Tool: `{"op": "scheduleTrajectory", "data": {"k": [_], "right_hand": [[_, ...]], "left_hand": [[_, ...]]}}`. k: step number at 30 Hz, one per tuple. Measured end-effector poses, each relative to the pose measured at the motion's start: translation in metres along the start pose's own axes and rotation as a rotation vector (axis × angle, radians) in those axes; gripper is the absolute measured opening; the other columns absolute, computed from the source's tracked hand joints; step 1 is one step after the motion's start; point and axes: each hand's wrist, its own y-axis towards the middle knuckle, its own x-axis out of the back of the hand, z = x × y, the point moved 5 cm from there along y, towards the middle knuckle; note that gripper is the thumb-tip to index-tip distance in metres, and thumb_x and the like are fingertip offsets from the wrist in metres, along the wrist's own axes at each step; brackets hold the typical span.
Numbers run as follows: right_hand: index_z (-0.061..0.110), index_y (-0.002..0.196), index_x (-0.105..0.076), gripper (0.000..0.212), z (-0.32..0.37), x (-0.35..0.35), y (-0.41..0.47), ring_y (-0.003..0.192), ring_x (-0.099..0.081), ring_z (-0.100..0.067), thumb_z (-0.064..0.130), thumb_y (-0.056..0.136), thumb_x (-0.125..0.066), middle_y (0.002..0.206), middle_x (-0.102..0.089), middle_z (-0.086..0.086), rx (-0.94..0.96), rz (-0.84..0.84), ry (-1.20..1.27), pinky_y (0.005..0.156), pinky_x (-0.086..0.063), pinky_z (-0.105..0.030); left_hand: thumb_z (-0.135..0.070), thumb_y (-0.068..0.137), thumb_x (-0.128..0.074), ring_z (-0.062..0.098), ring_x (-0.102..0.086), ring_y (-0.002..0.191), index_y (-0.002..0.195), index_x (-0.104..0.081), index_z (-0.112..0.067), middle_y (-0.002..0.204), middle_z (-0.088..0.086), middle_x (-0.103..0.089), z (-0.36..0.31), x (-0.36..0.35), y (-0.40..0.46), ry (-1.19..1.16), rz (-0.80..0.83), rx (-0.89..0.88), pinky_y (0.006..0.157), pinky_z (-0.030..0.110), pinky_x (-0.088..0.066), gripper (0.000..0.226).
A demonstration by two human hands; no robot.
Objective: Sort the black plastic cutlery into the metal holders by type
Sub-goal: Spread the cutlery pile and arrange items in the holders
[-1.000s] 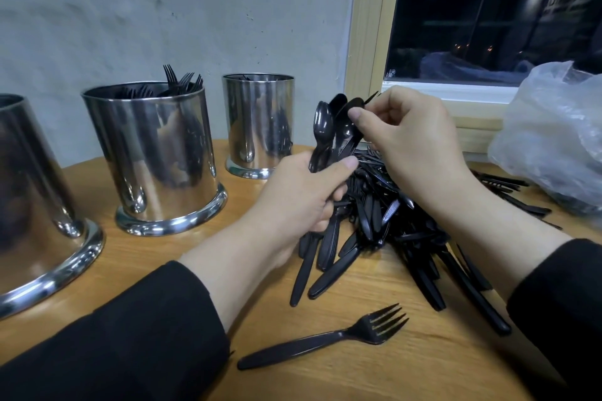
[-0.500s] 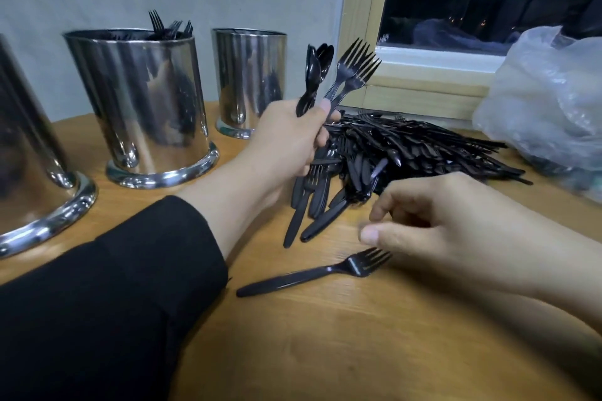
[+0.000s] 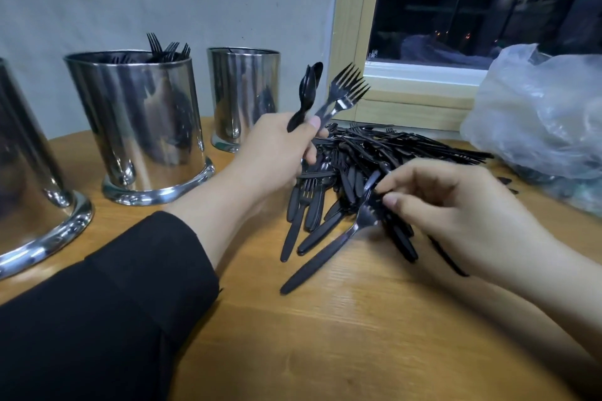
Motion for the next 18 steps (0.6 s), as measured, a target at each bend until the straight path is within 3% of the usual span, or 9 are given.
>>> {"op": "scheduleTrajectory", "data": {"k": [2, 8, 12, 15, 18], "right_hand": [[0.026, 0.089, -0.072, 0.013, 0.001, 0.013, 0.003, 0.058, -0.056, -0.003, 0.014, 0.092, -0.068, 0.070, -0.067, 0.016, 0.051, -0.148, 0.028, 0.056, -0.040, -0.011], [0.029, 0.095, -0.070, 0.014, -0.017, 0.039, 0.005, 0.068, -0.058, 0.001, 0.017, 0.098, -0.063, 0.076, -0.067, 0.017, 0.071, -0.446, 0.120, 0.064, -0.044, -0.013], [0.032, 0.096, -0.069, 0.016, -0.022, 0.042, 0.004, 0.077, -0.062, -0.005, 0.017, 0.098, -0.063, 0.085, -0.069, 0.010, 0.094, -0.506, 0.059, 0.069, -0.049, -0.019], [0.035, 0.094, -0.068, 0.018, -0.024, 0.045, 0.005, 0.073, -0.060, -0.001, 0.018, 0.098, -0.064, 0.081, -0.068, 0.018, 0.099, -0.538, 0.044, 0.067, -0.046, -0.016], [0.037, 0.100, -0.067, 0.015, -0.024, 0.047, 0.006, 0.075, -0.060, -0.002, 0.023, 0.097, -0.066, 0.083, -0.068, 0.015, 0.110, -0.563, 0.012, 0.068, -0.047, -0.016]], "left_hand": [[-0.030, 0.109, -0.049, 0.012, -0.050, 0.046, 0.105, -0.070, -0.012, 0.070, 0.003, -0.063, -0.001, -0.006, -0.004, -0.023, 0.066, 0.013, 0.043, 0.025, -0.043, 0.029], [-0.027, 0.108, -0.051, 0.024, -0.071, 0.066, 0.102, -0.069, -0.007, 0.080, 0.010, -0.075, -0.011, -0.030, -0.018, -0.055, 0.269, 0.029, 0.063, 0.035, -0.062, 0.028], [-0.031, 0.108, -0.048, 0.014, -0.046, 0.045, 0.083, -0.060, -0.008, 0.056, -0.003, -0.062, -0.016, -0.043, -0.029, 0.047, 0.396, 0.000, 0.048, 0.026, -0.041, 0.036], [-0.035, 0.107, -0.051, 0.012, -0.033, 0.046, 0.081, -0.065, -0.018, 0.068, 0.003, -0.056, -0.017, -0.049, -0.032, -0.068, 0.480, 0.039, 0.047, 0.026, -0.028, 0.034], [-0.033, 0.104, -0.057, 0.009, -0.032, 0.048, 0.096, -0.072, -0.021, 0.072, 0.003, -0.051, -0.017, -0.047, -0.031, -0.038, 0.488, 0.041, 0.046, 0.023, -0.027, 0.021]]}}
